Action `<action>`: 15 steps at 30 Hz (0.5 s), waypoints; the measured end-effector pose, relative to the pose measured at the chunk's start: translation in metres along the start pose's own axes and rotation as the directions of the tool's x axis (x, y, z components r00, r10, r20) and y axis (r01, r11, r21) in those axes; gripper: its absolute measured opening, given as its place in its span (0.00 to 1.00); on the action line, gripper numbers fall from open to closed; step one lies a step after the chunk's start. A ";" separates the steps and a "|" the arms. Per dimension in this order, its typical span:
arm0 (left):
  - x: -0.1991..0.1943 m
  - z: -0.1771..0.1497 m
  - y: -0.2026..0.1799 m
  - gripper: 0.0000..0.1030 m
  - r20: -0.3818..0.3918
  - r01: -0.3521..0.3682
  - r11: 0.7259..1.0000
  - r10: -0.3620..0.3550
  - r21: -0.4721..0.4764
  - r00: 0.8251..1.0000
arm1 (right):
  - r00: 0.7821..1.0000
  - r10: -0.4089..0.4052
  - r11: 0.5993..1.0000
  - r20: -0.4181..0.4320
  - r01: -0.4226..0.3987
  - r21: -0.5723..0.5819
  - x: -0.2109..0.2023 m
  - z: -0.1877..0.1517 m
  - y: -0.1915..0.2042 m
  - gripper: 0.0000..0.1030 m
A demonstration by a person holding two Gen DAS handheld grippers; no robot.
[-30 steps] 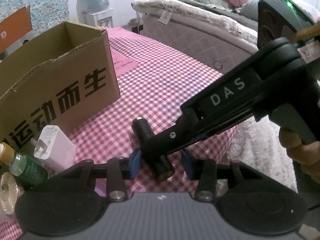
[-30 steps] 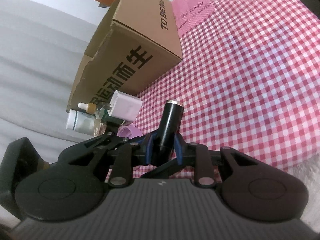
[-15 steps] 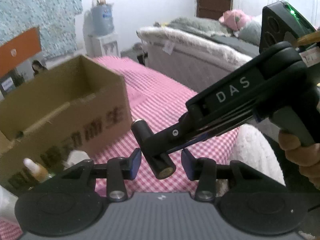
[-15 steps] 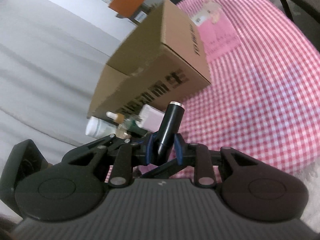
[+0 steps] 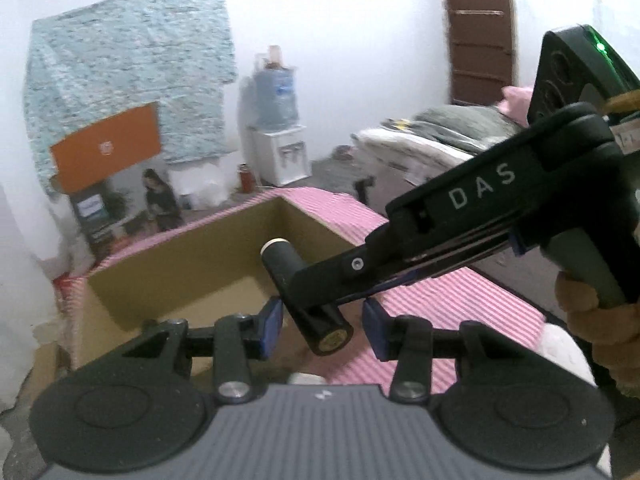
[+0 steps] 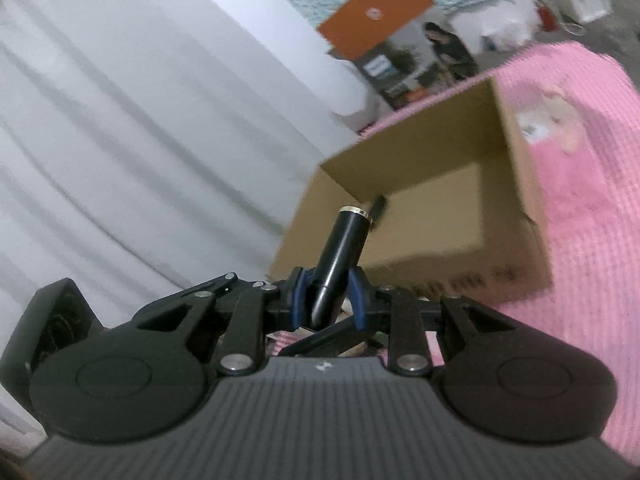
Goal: Organize rigid objects
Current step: 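Carry the tall black cylinder with the right gripper over the box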
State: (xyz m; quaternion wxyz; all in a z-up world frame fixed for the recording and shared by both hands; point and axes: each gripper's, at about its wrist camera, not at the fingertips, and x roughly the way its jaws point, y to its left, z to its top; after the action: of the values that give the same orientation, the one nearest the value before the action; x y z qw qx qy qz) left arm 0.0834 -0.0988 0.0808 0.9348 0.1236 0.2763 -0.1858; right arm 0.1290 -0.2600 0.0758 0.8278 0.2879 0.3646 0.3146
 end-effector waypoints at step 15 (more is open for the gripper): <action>0.065 0.022 0.131 0.43 -0.275 -0.052 0.989 0.012 -0.141 0.961 | 0.964 0.029 0.996 -0.265 -0.005 0.090 0.159 0.091 0.010 0.22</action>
State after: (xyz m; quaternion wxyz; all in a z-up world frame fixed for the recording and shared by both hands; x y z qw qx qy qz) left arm 0.1988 -0.0058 0.0789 0.8972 0.0833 0.4134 -0.1309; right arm 0.2823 -0.1601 0.0672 0.7552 0.2827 0.4834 0.3408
